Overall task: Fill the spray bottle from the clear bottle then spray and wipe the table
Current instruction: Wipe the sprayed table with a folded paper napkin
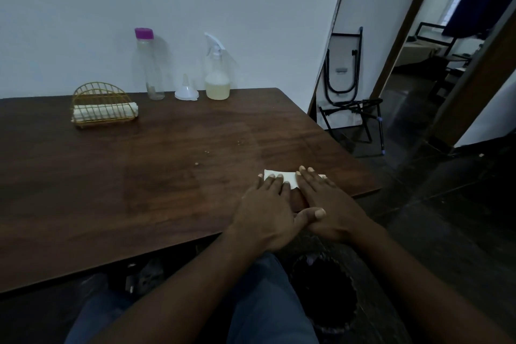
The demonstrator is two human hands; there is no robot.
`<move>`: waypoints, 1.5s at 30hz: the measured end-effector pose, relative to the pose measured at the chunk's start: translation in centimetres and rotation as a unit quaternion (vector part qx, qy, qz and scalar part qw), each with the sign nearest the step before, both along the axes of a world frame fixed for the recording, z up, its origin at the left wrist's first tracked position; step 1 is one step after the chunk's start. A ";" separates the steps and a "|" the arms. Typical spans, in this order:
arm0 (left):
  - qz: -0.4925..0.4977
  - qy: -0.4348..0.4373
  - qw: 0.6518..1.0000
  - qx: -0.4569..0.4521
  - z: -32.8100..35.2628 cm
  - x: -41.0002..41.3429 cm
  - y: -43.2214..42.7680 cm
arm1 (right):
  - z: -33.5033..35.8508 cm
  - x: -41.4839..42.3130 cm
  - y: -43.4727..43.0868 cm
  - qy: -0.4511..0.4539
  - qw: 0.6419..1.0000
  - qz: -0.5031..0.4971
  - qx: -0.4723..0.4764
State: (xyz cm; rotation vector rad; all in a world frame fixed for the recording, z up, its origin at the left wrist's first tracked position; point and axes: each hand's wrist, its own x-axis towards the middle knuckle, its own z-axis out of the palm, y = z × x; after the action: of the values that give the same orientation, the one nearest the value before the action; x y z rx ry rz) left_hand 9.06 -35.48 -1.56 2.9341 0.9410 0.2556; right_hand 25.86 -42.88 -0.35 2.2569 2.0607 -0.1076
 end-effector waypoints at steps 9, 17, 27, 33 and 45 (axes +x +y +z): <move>0.053 -0.014 0.998 0.015 -0.3 -8.4 -0.6 | -0.5 -8.2 0.7 0.042 0.999 0.013 0.029; 0.134 -0.007 0.990 0.028 0.5 -17.1 0.6 | -1.3 -17.0 4.1 0.052 0.994 0.056 0.073; 0.253 -0.018 0.966 0.039 0.8 -26.0 0.1 | -1.7 -26.6 6.9 0.101 0.984 0.132 0.071; 0.252 -0.044 0.966 0.033 1.0 -25.7 0.7 | -2.3 -27.1 7.4 0.093 0.980 0.158 0.083; 0.259 -0.006 0.964 -0.062 1.8 -23.8 5.5 | -1.3 -25.9 11.9 0.117 0.980 0.162 0.026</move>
State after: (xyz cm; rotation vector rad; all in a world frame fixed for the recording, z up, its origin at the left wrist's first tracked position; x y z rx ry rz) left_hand -14.71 -30.00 0.22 2.5195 1.6424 0.2215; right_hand -0.02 -30.97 -1.70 1.9835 2.5486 -0.3130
